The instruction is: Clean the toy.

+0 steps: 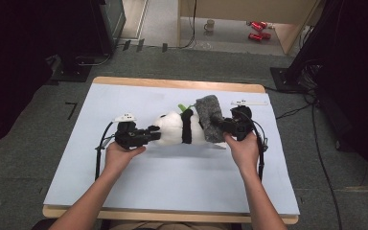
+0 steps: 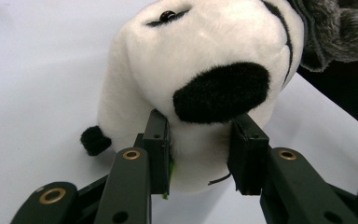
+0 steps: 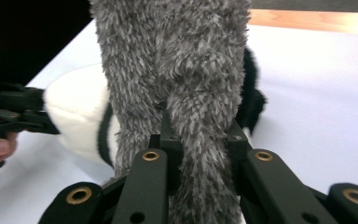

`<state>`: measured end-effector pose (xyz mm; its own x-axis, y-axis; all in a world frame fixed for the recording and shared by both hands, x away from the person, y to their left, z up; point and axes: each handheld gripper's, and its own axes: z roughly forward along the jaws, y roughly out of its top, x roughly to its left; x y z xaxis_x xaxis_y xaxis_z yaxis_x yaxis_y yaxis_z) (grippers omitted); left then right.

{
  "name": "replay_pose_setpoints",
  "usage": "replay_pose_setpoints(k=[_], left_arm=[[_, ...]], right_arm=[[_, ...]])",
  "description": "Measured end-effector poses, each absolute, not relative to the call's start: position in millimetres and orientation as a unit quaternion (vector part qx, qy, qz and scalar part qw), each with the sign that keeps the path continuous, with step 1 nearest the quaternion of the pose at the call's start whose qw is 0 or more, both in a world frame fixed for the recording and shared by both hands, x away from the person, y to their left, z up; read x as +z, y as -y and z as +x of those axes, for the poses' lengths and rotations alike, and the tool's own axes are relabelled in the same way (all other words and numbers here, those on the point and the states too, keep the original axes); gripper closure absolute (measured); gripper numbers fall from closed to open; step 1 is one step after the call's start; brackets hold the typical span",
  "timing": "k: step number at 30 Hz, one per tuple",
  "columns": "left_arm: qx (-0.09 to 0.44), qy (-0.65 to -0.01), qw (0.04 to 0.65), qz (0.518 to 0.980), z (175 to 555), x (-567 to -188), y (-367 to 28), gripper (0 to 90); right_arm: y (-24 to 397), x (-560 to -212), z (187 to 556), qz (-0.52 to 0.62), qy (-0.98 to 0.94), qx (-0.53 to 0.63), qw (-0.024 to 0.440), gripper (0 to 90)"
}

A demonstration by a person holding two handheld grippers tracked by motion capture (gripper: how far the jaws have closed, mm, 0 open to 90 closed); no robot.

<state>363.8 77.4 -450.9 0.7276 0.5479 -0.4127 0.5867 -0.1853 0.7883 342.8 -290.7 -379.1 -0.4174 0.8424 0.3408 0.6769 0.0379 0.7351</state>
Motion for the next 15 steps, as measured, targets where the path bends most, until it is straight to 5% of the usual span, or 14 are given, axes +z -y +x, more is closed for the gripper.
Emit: replay_pose_setpoints(k=[5,15], left_arm=[[-0.024,-0.372,0.522,0.767,365,-451,-77,64.2],[-0.027,-0.375,0.526,0.763,362,-450,-74,64.0]], right_arm=[[301,-377,340,0.542,-0.714,0.423,0.129,77.4],[281,-354,329,0.504,-0.722,0.465,0.095,77.6]])
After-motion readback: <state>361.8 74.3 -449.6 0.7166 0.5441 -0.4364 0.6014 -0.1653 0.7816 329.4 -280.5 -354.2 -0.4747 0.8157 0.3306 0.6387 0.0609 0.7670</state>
